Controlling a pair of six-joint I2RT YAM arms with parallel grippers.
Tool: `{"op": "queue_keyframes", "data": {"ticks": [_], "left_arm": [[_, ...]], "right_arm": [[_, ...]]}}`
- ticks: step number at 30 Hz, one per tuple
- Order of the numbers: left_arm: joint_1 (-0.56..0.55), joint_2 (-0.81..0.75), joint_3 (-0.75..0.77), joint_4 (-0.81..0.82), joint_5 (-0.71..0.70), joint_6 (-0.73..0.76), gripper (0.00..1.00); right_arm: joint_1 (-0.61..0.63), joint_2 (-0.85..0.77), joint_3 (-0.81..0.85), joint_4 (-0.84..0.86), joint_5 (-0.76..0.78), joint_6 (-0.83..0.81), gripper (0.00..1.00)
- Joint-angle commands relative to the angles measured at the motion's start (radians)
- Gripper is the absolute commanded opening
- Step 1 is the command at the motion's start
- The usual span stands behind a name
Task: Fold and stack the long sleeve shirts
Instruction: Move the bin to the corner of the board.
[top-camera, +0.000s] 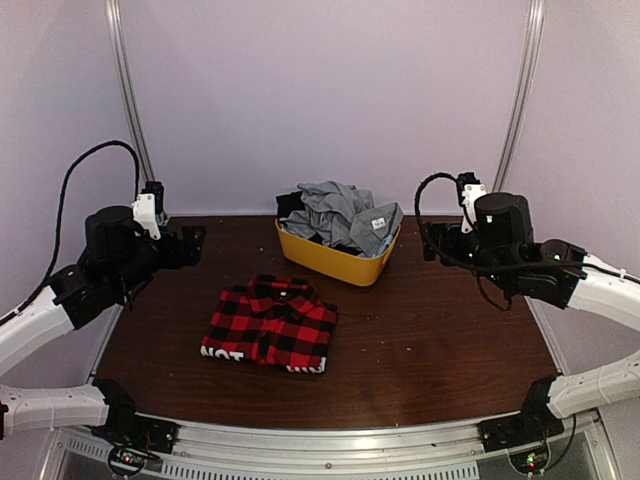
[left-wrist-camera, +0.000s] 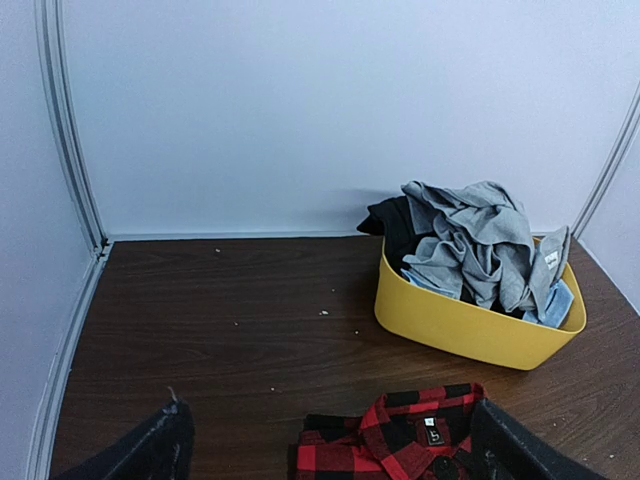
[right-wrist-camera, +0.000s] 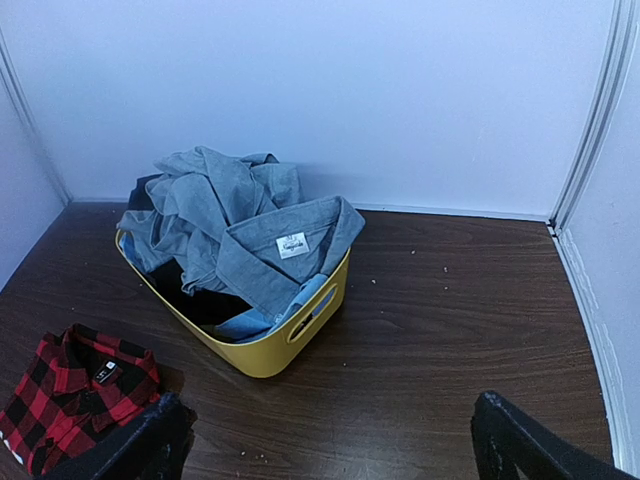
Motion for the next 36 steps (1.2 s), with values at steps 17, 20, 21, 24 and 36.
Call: {"op": "queue_keyframes", "data": {"ticks": [17, 20, 21, 24, 36], "left_arm": [[0.008, -0.005, -0.008, 0.040, 0.003, 0.006, 0.98], [0.008, -0.006, -0.006, 0.039, 0.005, 0.006, 0.98], [0.008, -0.006, -0.005, 0.039, 0.005, 0.006, 0.98], [0.007, -0.004, -0.003, 0.040, 0.011, 0.006, 0.98], [0.007, 0.026, 0.011, 0.045, 0.046, 0.000, 0.98]], "right_arm": [[-0.005, 0.053, 0.070, -0.068, -0.040, -0.015, 1.00], [-0.004, 0.065, 0.085, -0.085, -0.039, -0.015, 1.00], [-0.005, 0.064, 0.085, -0.083, -0.046, -0.019, 1.00], [-0.006, 0.073, 0.086, -0.058, -0.128, -0.068, 1.00], [-0.012, 0.566, 0.414, -0.157, -0.312, -0.262, 1.00]]}}
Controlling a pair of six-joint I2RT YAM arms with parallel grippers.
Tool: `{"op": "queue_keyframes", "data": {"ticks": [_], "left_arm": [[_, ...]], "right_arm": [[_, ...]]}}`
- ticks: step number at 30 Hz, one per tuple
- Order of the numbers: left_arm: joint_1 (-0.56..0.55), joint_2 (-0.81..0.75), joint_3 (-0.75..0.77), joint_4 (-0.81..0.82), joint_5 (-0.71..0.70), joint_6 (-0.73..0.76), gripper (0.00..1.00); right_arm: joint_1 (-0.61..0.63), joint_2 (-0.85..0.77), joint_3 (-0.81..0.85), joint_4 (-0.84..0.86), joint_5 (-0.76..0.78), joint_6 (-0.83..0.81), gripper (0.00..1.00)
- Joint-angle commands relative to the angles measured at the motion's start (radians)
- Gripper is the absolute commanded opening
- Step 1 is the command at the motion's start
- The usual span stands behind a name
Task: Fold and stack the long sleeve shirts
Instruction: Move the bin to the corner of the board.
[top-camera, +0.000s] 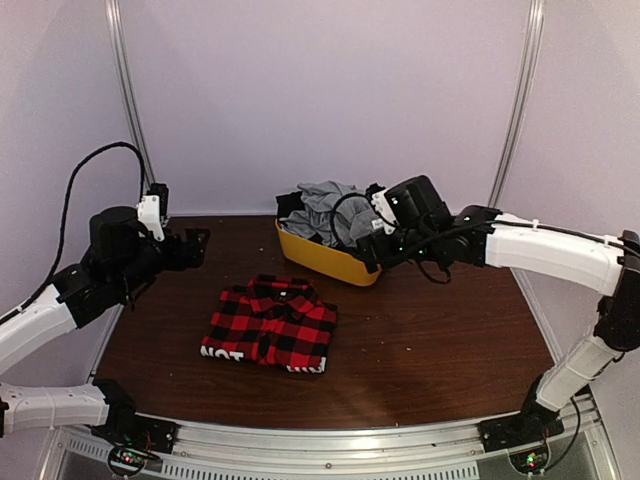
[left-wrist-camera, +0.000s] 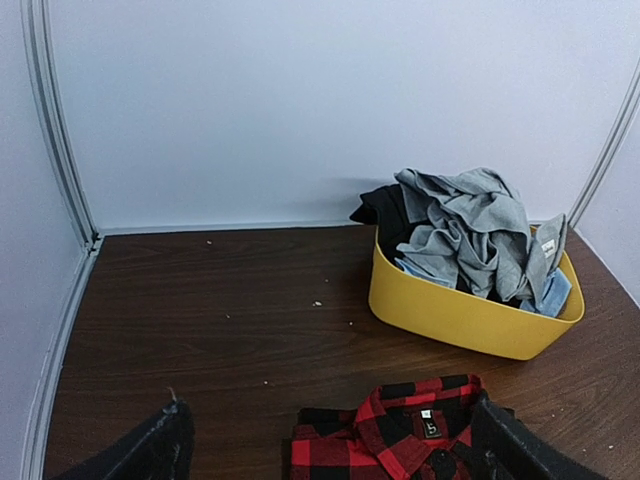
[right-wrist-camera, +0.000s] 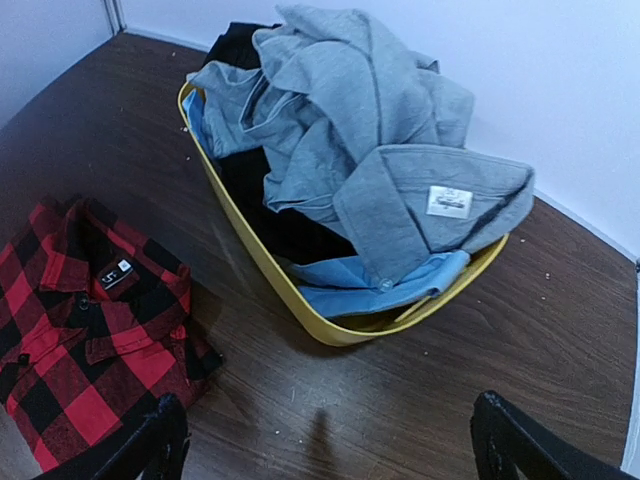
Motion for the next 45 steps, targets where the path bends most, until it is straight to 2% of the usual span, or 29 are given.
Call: {"op": "queue_keyframes", "data": {"ticks": [1, 5, 10, 13, 17, 21, 26, 30, 33, 45], "left_arm": [[0.008, 0.010, 0.017, 0.042, 0.030, -0.001, 0.98], [0.008, 0.010, 0.019, 0.037, 0.043, -0.004, 0.98], [0.007, 0.004, 0.015, 0.031, 0.045, -0.007, 0.98], [0.008, 0.005, 0.011, 0.034, 0.048, -0.010, 0.98], [0.007, 0.014, 0.007, 0.038, 0.057, -0.012, 0.98], [0.007, 0.024, 0.007, 0.036, 0.067, -0.012, 0.98], [0.007, 0.026, -0.005, 0.043, 0.070, -0.015, 0.98], [0.008, 0.038, -0.007, 0.051, 0.080, -0.017, 0.98], [0.008, 0.049, -0.006, 0.056, 0.090, -0.020, 0.98], [0.007, 0.103, -0.021, 0.077, 0.118, -0.036, 0.98]], "right_arm": [[-0.016, 0.171, 0.136, -0.047, -0.086, -0.110, 1.00], [-0.054, 0.315, 0.255, -0.054, -0.155, -0.156, 0.98], [-0.114, 0.494, 0.406, -0.130, -0.279, -0.202, 0.88], [-0.143, 0.585, 0.480, -0.166, -0.359, -0.210, 0.76], [-0.185, 0.638, 0.512, -0.183, -0.420, -0.196, 0.49], [-0.254, 0.585, 0.437, -0.160, -0.406, -0.098, 0.22], [-0.357, 0.331, 0.089, -0.020, -0.339, 0.039, 0.02], [-0.424, 0.165, -0.095, 0.005, -0.253, 0.067, 0.00], [-0.475, 0.115, -0.157, -0.001, -0.240, 0.055, 0.00], [-0.560, 0.249, -0.051, -0.043, -0.167, -0.151, 0.00]]}}
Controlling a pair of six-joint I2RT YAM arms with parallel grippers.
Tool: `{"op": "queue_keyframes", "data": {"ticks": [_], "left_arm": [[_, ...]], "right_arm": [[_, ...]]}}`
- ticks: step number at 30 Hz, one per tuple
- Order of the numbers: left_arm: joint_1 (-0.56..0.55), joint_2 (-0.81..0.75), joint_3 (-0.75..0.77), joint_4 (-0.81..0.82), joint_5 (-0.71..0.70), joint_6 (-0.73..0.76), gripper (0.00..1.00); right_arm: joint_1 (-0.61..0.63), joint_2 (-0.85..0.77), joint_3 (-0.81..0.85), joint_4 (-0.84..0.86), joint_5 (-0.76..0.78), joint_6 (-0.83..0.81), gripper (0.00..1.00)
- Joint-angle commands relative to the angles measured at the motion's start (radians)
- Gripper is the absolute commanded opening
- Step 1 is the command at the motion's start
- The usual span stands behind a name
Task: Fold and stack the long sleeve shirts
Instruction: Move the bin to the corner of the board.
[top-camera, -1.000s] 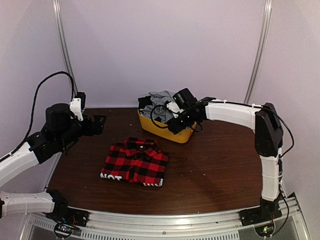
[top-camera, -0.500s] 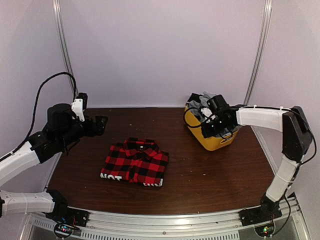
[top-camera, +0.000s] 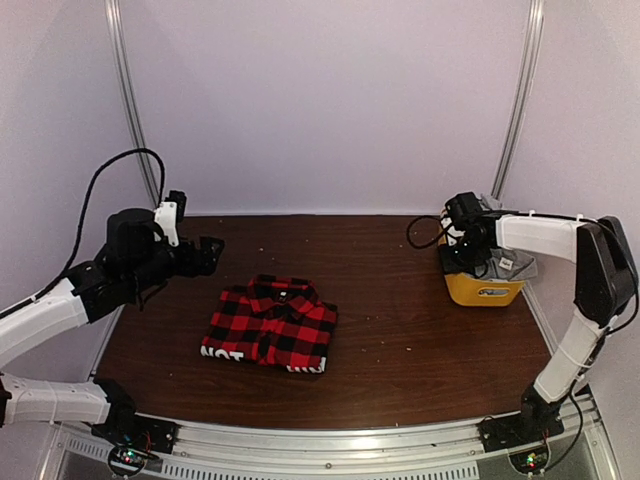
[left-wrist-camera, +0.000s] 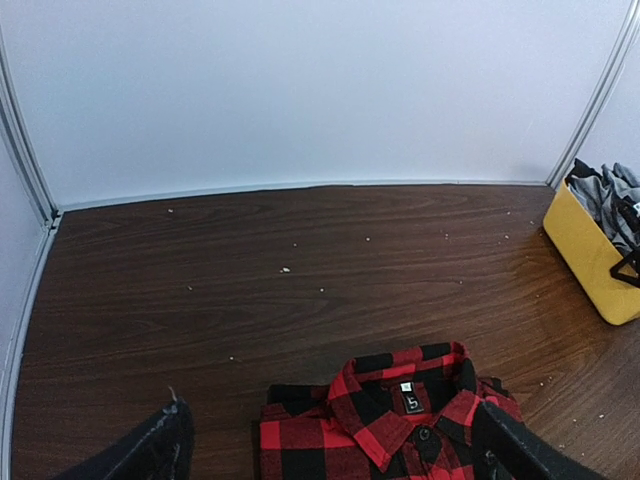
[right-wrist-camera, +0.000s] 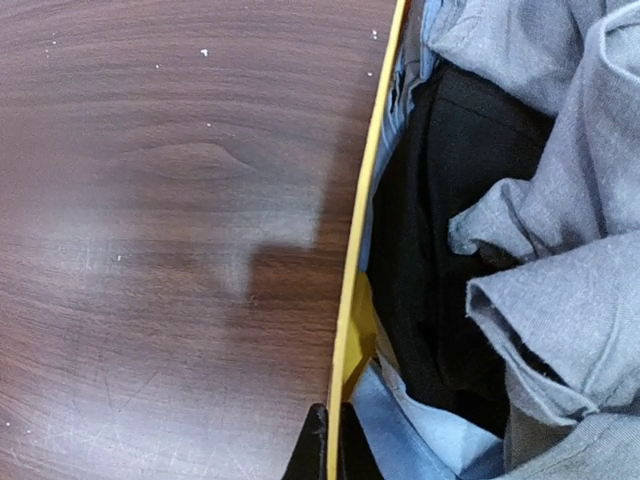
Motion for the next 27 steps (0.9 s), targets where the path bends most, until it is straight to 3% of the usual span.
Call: {"op": "queue_keyframes", "data": {"ticks": [1, 8, 9, 12, 13, 16, 18, 21, 27], "left_arm": [[0.007, 0.024, -0.020, 0.074, 0.021, -0.014, 0.98], [0.007, 0.130, -0.023, 0.058, 0.043, -0.038, 0.98], [0.006, 0.147, -0.021, 0.042, 0.045, -0.044, 0.98], [0.007, 0.192, -0.030, -0.003, 0.040, -0.076, 0.98], [0.007, 0.205, -0.040, -0.016, 0.040, -0.096, 0.98], [-0.006, 0.210, -0.080, -0.005, 0.154, -0.118, 0.98], [-0.072, 0.194, -0.108, 0.045, 0.204, -0.108, 0.98], [-0.211, 0.213, -0.117, 0.093, 0.152, -0.108, 0.98], [-0.333, 0.402, -0.102, 0.151, 0.130, -0.161, 0.97]], "right_arm": [[-0.025, 0.063, 0.062, 0.038, 0.039, -0.132, 0.00], [-0.057, 0.160, 0.148, 0.040, 0.102, -0.255, 0.03], [-0.056, 0.169, 0.170, 0.022, 0.113, -0.248, 0.10], [-0.036, 0.143, 0.187, 0.006, 0.095, -0.213, 0.61], [-0.014, 0.112, 0.167, 0.022, 0.094, -0.205, 0.72], [0.066, 0.004, 0.099, 0.062, 0.121, -0.170, 0.90], [0.127, -0.070, 0.050, 0.075, 0.166, -0.148, 0.97], [0.197, -0.158, 0.007, 0.076, 0.219, -0.110, 0.98], [0.218, -0.266, -0.020, 0.018, 0.260, -0.024, 0.98]]}}
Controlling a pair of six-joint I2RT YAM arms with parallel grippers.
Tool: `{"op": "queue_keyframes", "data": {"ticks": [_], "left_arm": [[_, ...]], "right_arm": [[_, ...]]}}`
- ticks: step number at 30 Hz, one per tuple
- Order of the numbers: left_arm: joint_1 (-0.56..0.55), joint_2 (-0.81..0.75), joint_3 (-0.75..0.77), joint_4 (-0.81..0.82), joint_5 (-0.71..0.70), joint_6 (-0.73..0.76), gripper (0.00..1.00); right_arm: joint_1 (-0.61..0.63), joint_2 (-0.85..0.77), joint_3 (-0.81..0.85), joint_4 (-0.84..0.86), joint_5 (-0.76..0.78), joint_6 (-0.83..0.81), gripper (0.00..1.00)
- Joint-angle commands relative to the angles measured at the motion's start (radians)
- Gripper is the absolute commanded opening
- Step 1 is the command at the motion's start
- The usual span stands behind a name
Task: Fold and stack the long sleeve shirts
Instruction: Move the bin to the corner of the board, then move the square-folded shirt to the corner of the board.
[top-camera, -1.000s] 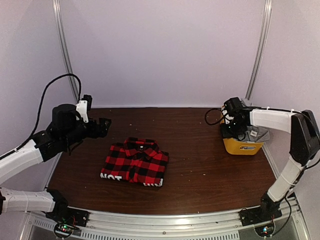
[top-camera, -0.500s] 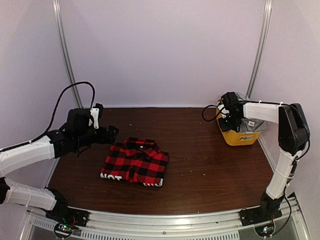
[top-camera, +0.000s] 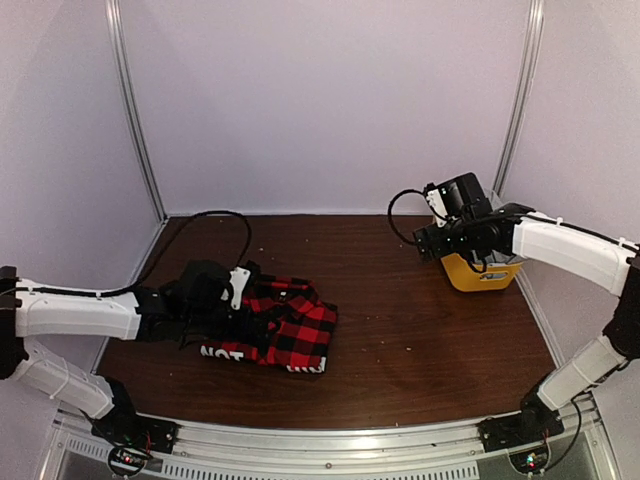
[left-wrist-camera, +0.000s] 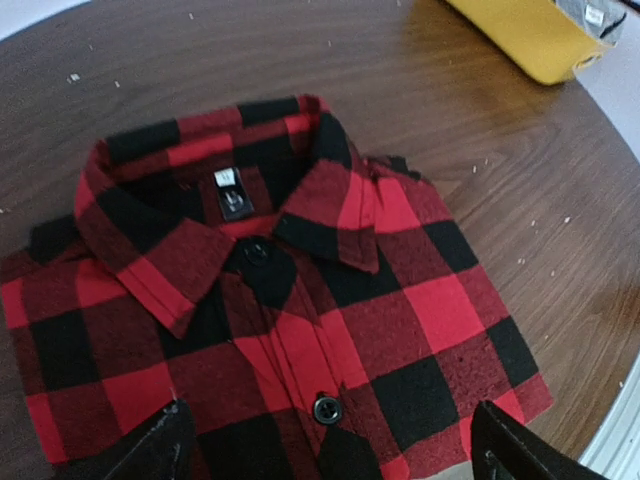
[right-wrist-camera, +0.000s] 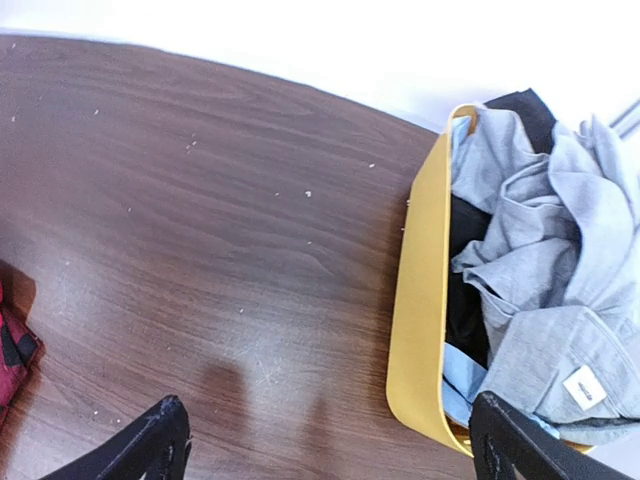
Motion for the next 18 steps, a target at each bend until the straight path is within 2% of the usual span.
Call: {"op": "queue_keyframes", "data": {"ticks": [1, 4, 10, 15, 18], "left_arm": [[-0.076, 0.135, 0.023, 0.099, -0.033, -0.033, 0.97], [-0.115, 0.260, 0.083, 0.089, -0.085, -0.023, 0.95], [-0.100, 0.452, 0.179, -0.020, -0.245, -0.006, 0.94], [0.031, 0.474, 0.156, -0.014, -0.205, 0.018, 0.93], [0.118, 0.451, 0.122, 0.006, -0.190, 0.045, 0.93]], "right_arm": [[-0.019, -0.055, -0.029, -0.034, 0.098, 0.089, 0.99], [-0.066, -0.055, -0.020, -0.062, 0.108, 0.119, 1.00], [-0.105, -0.052, -0.034, -0.072, 0.098, 0.131, 1.00], [-0.158, -0.029, -0.037, -0.063, 0.104, 0.141, 1.00], [-0.232, 0.000, -0.024, -0.027, 0.082, 0.139, 1.00]]}}
